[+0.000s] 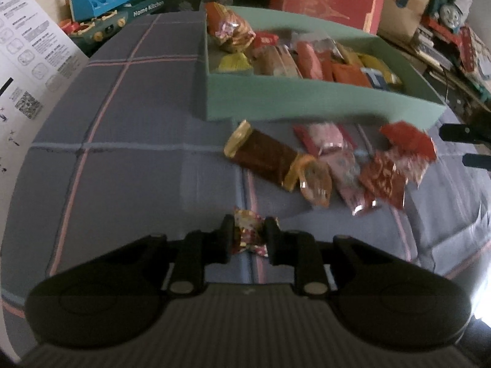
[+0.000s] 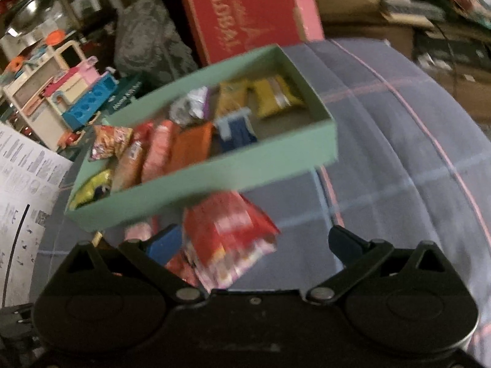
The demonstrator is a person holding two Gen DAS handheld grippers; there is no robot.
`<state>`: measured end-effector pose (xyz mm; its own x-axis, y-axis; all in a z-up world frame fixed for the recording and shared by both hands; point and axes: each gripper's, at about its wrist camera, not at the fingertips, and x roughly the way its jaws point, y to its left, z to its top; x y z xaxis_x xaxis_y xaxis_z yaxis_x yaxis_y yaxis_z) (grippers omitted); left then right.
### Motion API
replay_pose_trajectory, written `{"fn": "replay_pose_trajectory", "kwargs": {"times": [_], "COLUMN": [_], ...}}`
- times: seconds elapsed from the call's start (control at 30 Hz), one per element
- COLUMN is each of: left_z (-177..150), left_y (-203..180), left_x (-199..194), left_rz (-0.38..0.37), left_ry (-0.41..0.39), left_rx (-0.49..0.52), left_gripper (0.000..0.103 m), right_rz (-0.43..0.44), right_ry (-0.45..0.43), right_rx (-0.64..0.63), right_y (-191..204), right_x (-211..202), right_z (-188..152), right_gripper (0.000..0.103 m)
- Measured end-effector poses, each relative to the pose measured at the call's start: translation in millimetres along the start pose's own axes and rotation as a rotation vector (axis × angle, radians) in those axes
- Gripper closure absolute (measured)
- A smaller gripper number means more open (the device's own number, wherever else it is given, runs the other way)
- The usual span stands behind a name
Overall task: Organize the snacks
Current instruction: 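Grasp the small red-gold candy with the left gripper while the right returns to the pile, then grasp the red chip bag with the right gripper, then carry the red chip bag and small candy into the tray and release both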
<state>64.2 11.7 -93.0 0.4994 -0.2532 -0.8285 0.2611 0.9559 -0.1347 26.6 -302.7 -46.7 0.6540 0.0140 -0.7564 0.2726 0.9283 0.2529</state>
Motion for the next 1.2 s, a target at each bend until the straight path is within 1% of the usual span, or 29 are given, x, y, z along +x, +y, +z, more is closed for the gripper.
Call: {"fn": "replay_pose_trajectory", "kwargs": {"times": [0.1,0.2,0.27,0.3,0.33,0.37,0.43,0.47,0.5,0.67,0.97,1.07,1.2], "left_z": [3,3,3,3,4,5,8,9,11,19,27,36,59], "left_y": [1,2,3,4,4,4,2,0,-1,-9,-12,-14,-16], "left_x": [1,2,3,3,3,3,3,2,1,-7,-30,-36,-43], "left_rz": [-0.008,-0.009,-0.011,-0.013,-0.014,-0.012,-0.014,-0.019,-0.024,-0.038,-0.064,-0.071,-0.085], "left_ry": [-0.002,0.002,0.007,0.009,0.010,0.010,0.006,0.001,-0.004,-0.037,-0.086,-0.111,-0.154], "left_rx": [0.001,0.008,0.006,0.003,0.002,0.002,0.003,0.004,0.008,0.028,0.027,0.035,0.041], "left_gripper": [0.084,0.084,0.084,0.084,0.084,0.084,0.084,0.086,0.086,0.086,0.086,0.086,0.086], "right_rz": [0.026,0.043,0.059,0.063,0.058,0.043,0.029,0.026,0.028,0.031,0.066,0.082,0.094], "right_ry": [-0.002,0.034,0.063,0.073,0.084,0.086,0.078,0.074,0.071,0.053,0.014,-0.011,-0.055], "right_rx": [-0.042,-0.083,-0.105,-0.123,-0.143,-0.168,-0.197,-0.205,-0.209,-0.179,-0.095,-0.079,-0.076], "right_y": [8,17,21,24,27,31,37,39,39,32,17,15,15], "right_x": [15,34,46,51,55,57,56,55,51,35,2,-10,-25], "right_z": [12,17,15,14,12,10,7,6,5,4,4,9,18], "right_gripper": [0.000,0.006,0.014,0.024,0.030,0.044,0.052,0.053,0.057,0.059,0.060,0.060,0.060]}}
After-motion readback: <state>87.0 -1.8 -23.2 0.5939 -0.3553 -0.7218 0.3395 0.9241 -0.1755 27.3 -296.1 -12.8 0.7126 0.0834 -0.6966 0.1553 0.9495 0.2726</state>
